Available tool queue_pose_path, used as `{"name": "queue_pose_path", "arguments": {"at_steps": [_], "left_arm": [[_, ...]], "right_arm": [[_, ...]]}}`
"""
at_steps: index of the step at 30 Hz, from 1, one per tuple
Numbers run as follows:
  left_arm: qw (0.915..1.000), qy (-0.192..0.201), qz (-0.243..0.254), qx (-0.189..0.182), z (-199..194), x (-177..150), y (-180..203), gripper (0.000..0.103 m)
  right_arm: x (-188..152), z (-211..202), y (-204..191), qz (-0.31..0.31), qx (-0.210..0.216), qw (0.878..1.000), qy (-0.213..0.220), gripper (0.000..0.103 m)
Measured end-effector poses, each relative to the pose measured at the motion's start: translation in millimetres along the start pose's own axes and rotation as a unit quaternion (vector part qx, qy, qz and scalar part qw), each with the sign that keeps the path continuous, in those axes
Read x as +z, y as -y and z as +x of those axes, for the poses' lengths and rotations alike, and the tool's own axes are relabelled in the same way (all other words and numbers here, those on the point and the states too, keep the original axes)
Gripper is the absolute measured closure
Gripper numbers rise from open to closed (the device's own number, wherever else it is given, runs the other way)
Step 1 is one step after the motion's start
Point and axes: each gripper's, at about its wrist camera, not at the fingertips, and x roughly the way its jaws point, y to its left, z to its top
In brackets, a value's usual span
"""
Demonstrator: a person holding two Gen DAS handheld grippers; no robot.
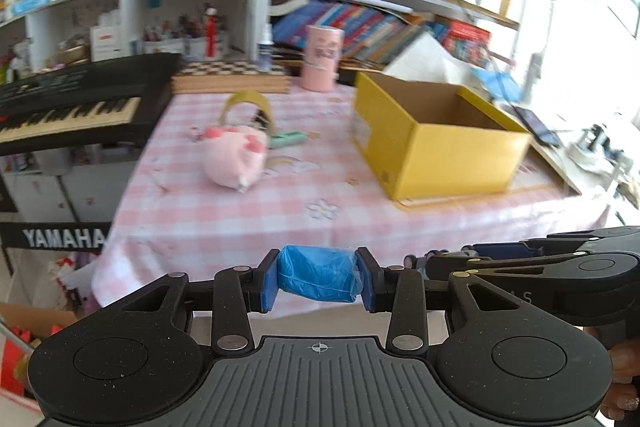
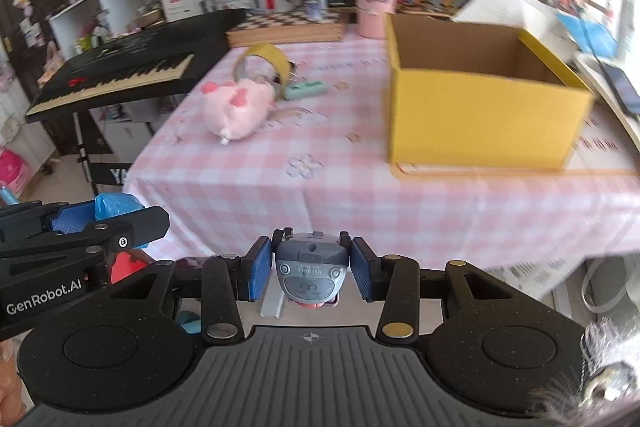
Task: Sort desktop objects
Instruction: 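Lift the blue item and grey toy and carry both toward the yellow box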
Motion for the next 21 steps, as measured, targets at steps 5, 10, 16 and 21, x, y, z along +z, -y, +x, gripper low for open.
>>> {"name": "queue_pose_path", "arguments": {"at_steps": [5, 10, 16, 21], "left_arm": [[0.9993, 0.001, 0.023, -0.03, -3, 0, 17, 0.066], [0.9976, -0.001, 0.042, -0.056, 3, 0, 32, 0.066], [0.9944, -0.009, 0.062, -0.086, 15, 4, 51, 0.066], [0.9896, -0.019, 0.089, -0.111, 25, 5, 73, 0.066]], "right_arm": [[-10, -16, 15, 0.035, -0.028, 0.999, -0.001, 0.063], [-19, -24, 25, 0.046, -0.047, 0.998, 0.0, 0.063], [-27, -35, 47, 0.074, -0.073, 0.995, 0.003, 0.063], [-30, -38, 66, 0.099, -0.089, 0.991, -0.001, 0.063]]}}
